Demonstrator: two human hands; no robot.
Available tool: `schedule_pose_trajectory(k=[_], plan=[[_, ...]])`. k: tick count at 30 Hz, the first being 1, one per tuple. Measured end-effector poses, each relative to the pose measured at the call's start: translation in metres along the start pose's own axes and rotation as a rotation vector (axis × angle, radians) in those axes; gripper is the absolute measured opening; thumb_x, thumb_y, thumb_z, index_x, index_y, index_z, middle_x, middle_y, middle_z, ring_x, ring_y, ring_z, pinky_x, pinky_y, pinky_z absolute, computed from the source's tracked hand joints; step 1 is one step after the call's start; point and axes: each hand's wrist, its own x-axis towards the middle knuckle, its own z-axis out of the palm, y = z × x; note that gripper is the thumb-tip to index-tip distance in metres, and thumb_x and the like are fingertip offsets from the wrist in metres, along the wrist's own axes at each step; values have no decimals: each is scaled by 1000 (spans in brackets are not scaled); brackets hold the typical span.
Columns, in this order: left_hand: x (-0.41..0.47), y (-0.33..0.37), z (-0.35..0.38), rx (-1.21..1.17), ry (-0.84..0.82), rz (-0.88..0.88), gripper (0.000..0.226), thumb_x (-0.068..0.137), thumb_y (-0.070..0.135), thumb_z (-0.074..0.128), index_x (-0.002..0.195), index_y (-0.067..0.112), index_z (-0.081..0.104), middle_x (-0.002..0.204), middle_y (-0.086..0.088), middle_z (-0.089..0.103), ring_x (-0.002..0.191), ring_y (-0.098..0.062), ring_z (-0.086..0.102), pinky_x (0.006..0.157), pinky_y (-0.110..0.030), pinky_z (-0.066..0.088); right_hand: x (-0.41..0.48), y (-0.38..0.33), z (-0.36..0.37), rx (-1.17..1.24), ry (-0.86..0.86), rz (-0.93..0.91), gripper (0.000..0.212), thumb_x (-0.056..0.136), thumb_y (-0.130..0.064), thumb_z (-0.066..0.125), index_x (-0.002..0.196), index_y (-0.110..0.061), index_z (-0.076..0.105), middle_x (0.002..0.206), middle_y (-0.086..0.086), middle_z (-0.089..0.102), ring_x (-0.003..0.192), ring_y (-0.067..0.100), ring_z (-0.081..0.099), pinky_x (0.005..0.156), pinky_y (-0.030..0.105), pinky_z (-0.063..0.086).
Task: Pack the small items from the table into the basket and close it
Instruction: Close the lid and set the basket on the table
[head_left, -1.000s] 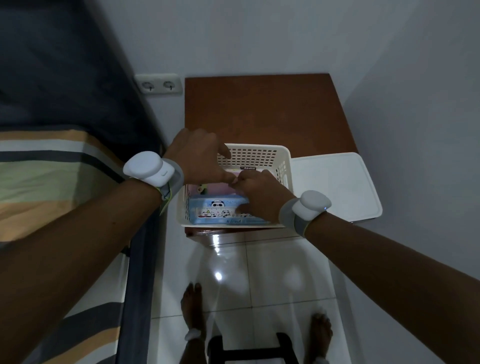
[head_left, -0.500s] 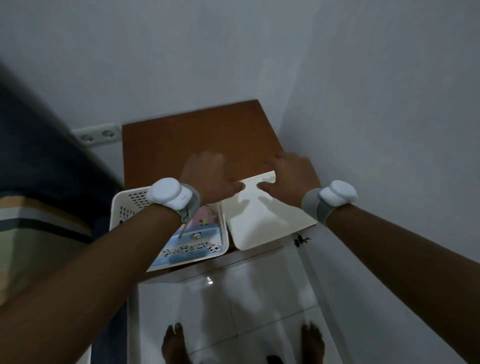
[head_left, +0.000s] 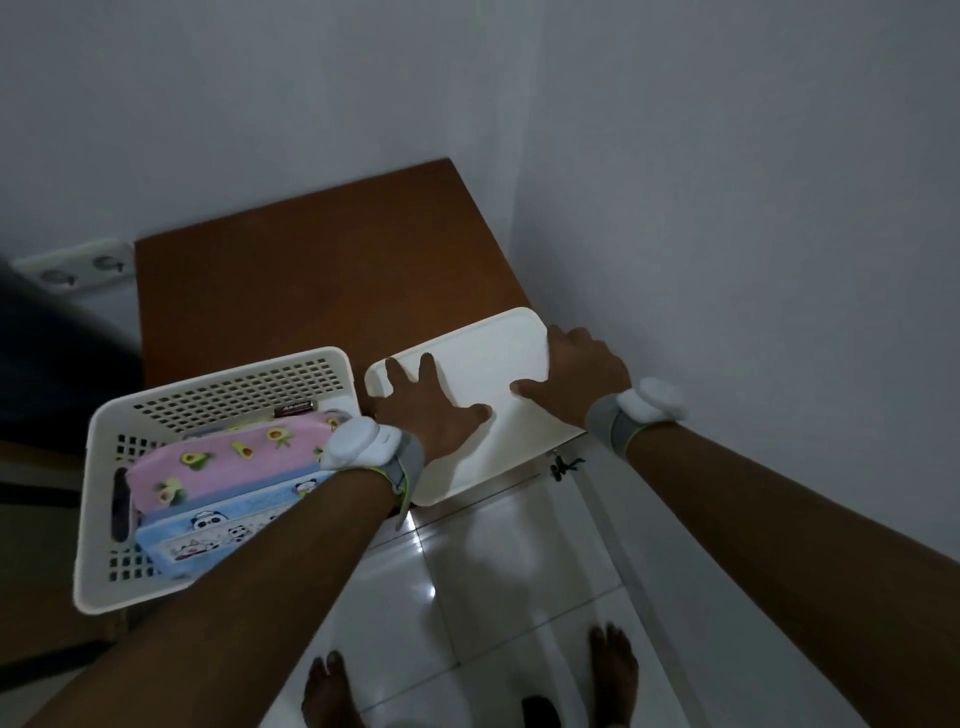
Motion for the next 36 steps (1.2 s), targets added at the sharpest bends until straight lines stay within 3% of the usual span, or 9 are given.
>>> schedule_pose_trajectory(k=[4,7,12,16,23,27,32,36], plan=[[3,2,16,-71,28,-6,111,77,71,62,159,26,2,166,-15,-9,150,-46,10,119,-58,15,6,6,14,79,-75,59,86,79,-64,66,140,-12,36,131,15,50,115,37,56,94,45,50],[7,3,21,-161,115,9,111,73,64,72,158,29,10,166,-12,-8,145,-53,11,117,-59,23,8,9,21,124,-42,99,90,76,-64,70,139,-10,36,130,15,48,113,37,56,89,41,48],[10,1,11,-299,276,52,112,69,47,85,157,25,19,165,-19,3,147,-43,17,118,-49,27,7,16,9,153,15,157,91,69,-64,76,131,-7,42,125,15,50,108,37,58,85,39,47],[2,5,-16,-272,345,82,110,69,42,85,156,25,21,161,-19,18,141,-43,29,114,-49,31,4,13,-19,152,57,169,89,66,-68,76,126,-9,48,120,14,53,105,37,59,84,40,48],[-41,-1,-98,-319,457,102,107,71,31,87,155,30,23,165,-15,10,145,-46,18,114,-55,29,-19,-29,-99,191,173,109,96,60,-73,75,130,-12,48,122,14,55,107,35,59,83,40,48],[-62,-24,-144,-351,515,147,111,67,33,89,156,26,22,164,-15,15,144,-42,24,114,-55,31,-31,-66,-133,200,233,69,97,58,-75,76,126,-11,49,122,14,56,106,35,59,78,38,45],[-85,-72,-176,-320,593,161,114,61,34,92,154,25,26,154,-14,33,138,-39,32,109,-46,32,-45,-114,-141,228,226,8,99,56,-75,77,125,-10,50,122,15,57,108,35,59,83,40,48],[-97,-121,-180,-293,549,96,118,61,33,93,156,25,23,159,-12,27,140,-41,27,111,-49,28,-60,-151,-121,222,183,-73,101,54,-75,78,127,-11,51,122,11,62,107,31,61,82,36,50]])
